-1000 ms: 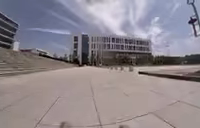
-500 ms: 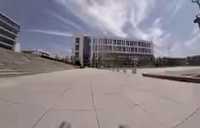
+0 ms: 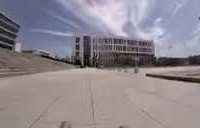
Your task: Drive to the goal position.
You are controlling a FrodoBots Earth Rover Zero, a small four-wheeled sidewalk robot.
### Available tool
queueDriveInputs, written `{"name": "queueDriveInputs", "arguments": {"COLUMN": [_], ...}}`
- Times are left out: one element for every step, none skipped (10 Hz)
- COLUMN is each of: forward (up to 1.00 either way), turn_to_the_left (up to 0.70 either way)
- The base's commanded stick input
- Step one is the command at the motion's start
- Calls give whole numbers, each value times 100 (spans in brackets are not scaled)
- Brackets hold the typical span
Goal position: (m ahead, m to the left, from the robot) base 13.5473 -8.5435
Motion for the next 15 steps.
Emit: {"name": "queueDriveInputs", "arguments": {"forward": [70,70,70,70,70,70,70,70,70,70,70,70,70,70,70], "turn_to_the_left": [0,0,0,0,0,0,0,0,0,0,0,0,0,0,0]}}
